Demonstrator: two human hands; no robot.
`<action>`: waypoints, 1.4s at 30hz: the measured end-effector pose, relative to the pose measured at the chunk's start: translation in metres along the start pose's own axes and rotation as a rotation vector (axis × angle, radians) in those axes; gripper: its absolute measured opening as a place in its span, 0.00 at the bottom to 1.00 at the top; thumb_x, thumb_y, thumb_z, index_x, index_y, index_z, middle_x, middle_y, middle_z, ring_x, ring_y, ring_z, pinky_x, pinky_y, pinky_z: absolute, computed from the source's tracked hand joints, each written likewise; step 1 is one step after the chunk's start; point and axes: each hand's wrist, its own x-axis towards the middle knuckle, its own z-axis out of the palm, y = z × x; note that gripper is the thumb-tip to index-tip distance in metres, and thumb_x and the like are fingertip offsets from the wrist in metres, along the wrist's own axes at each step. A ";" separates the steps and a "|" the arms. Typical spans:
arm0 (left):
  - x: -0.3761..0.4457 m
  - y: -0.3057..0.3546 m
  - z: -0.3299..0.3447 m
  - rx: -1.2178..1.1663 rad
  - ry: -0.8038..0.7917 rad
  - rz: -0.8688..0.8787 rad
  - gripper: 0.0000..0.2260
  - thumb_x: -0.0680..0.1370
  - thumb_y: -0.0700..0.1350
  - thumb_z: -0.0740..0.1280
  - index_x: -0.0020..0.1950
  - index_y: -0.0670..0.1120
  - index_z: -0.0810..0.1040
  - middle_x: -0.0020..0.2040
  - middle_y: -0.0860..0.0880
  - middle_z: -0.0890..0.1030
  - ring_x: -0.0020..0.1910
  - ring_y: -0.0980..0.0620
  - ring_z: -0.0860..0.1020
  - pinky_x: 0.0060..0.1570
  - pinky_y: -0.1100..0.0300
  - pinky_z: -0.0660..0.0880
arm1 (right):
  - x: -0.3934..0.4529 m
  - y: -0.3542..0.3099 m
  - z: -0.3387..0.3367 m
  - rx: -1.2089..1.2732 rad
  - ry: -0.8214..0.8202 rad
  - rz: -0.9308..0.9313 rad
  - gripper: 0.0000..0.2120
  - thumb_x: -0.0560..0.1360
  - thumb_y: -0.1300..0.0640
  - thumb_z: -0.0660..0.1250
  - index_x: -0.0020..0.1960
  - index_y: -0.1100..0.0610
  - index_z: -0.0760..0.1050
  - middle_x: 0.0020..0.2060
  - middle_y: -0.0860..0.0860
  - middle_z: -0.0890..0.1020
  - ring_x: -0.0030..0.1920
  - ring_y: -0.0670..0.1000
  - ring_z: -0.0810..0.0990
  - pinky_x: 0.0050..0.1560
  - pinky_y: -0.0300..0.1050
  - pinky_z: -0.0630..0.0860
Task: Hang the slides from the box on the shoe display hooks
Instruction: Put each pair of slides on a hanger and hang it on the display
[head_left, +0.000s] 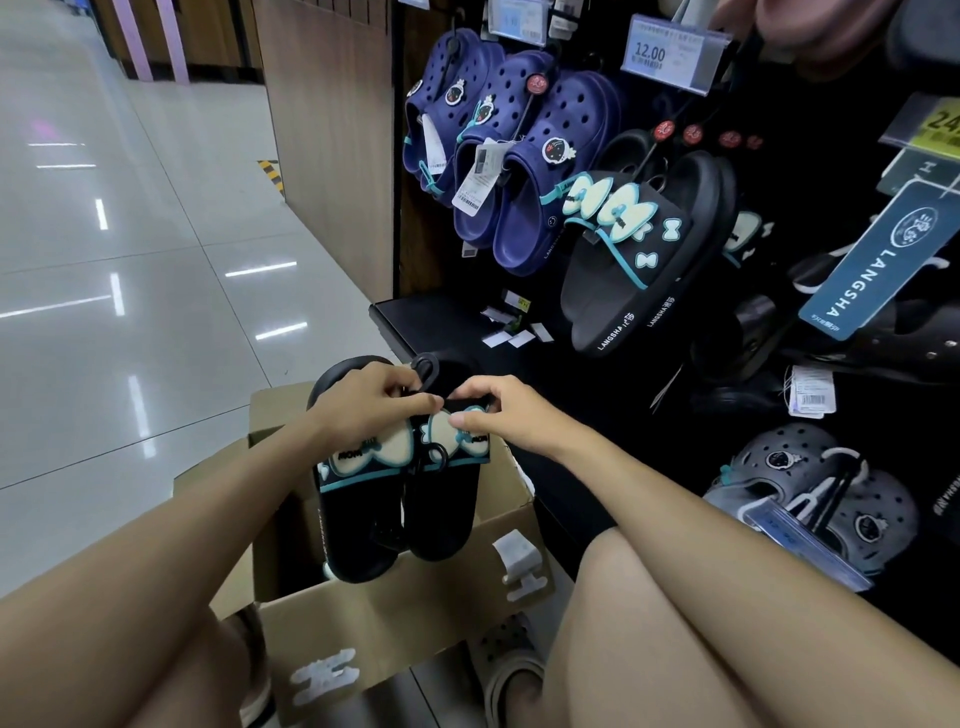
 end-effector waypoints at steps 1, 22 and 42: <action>0.000 0.000 0.001 0.014 -0.003 0.010 0.18 0.76 0.56 0.69 0.33 0.47 0.71 0.26 0.53 0.65 0.25 0.56 0.64 0.32 0.57 0.63 | 0.000 0.001 0.000 -0.005 -0.006 0.007 0.11 0.74 0.51 0.74 0.56 0.50 0.80 0.50 0.46 0.81 0.34 0.31 0.74 0.42 0.31 0.67; 0.012 0.000 0.008 0.183 0.119 0.050 0.21 0.79 0.58 0.62 0.38 0.42 0.69 0.30 0.49 0.69 0.30 0.50 0.68 0.34 0.54 0.64 | 0.000 0.003 -0.010 0.217 0.222 0.228 0.03 0.71 0.53 0.73 0.40 0.52 0.82 0.35 0.45 0.80 0.39 0.44 0.77 0.39 0.37 0.70; 0.017 -0.004 0.021 0.475 0.046 0.016 0.13 0.80 0.57 0.61 0.42 0.49 0.73 0.37 0.54 0.75 0.40 0.49 0.75 0.44 0.51 0.73 | -0.003 -0.006 -0.011 0.338 0.237 0.238 0.16 0.70 0.54 0.78 0.54 0.59 0.81 0.40 0.48 0.80 0.37 0.41 0.77 0.27 0.26 0.68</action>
